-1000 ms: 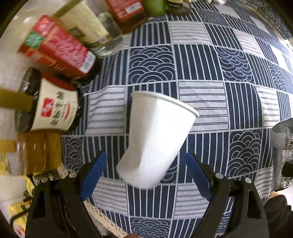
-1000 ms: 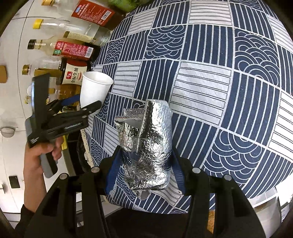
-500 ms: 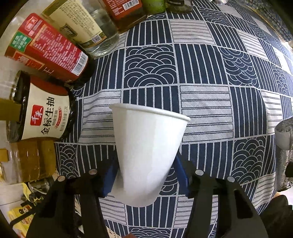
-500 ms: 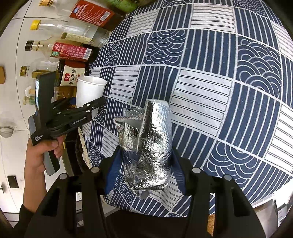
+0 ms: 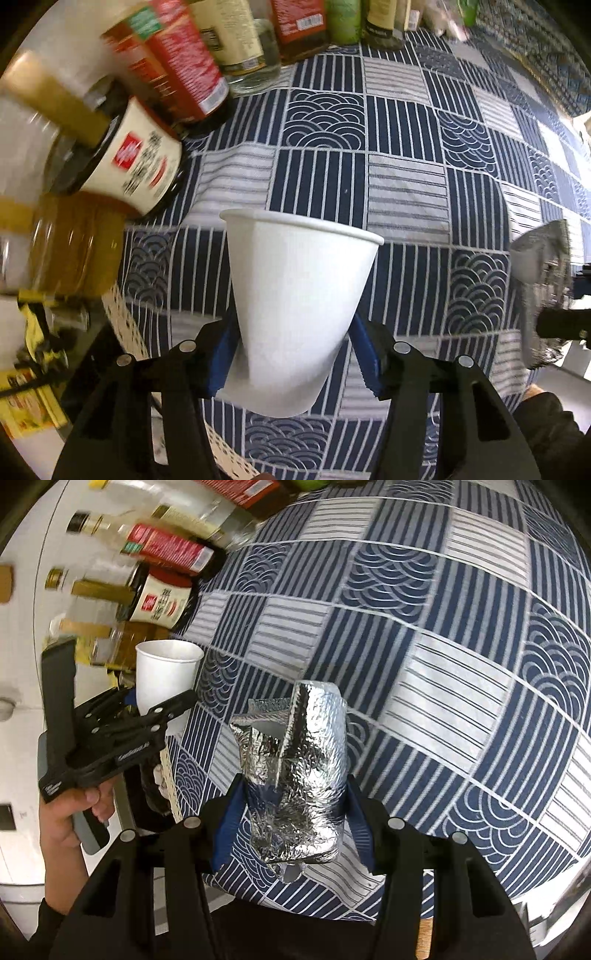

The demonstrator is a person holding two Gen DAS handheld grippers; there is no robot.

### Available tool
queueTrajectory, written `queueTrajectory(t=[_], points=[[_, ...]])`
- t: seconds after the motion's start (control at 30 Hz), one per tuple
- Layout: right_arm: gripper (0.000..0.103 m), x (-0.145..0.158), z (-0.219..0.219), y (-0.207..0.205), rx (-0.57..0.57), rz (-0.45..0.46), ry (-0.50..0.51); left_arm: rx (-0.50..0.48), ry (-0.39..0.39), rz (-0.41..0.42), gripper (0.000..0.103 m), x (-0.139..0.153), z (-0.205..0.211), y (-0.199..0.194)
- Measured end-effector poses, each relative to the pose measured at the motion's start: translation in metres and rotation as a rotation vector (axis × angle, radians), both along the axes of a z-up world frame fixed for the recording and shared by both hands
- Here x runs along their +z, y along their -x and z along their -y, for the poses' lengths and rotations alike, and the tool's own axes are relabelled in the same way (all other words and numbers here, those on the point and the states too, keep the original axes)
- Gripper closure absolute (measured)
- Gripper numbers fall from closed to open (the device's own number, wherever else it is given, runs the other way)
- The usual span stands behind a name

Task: Collect trash
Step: 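Carry the paper cup and foil item over the trash bag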

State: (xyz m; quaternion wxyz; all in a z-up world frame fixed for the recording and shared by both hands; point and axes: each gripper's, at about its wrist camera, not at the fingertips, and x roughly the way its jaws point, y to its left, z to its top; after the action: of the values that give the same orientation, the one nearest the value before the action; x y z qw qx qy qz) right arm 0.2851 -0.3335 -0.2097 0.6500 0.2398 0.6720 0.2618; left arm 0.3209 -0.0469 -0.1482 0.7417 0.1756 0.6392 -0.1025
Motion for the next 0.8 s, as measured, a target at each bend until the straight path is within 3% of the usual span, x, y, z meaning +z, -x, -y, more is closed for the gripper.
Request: queueTrajectory(t=[0.4, 0.8], points=[[0.05, 0.015, -0.071, 0.01, 0.188, 0.046, 0.051, 0.184, 0.079, 0.036, 0.048, 0.02, -0.035, 0.056], [0.05, 0.027, -0.179, 0.027, 0.4, 0.075, 0.064, 0.403, 0.114, 0.08, 0.048, 0.038, -0.13, 0.123]])
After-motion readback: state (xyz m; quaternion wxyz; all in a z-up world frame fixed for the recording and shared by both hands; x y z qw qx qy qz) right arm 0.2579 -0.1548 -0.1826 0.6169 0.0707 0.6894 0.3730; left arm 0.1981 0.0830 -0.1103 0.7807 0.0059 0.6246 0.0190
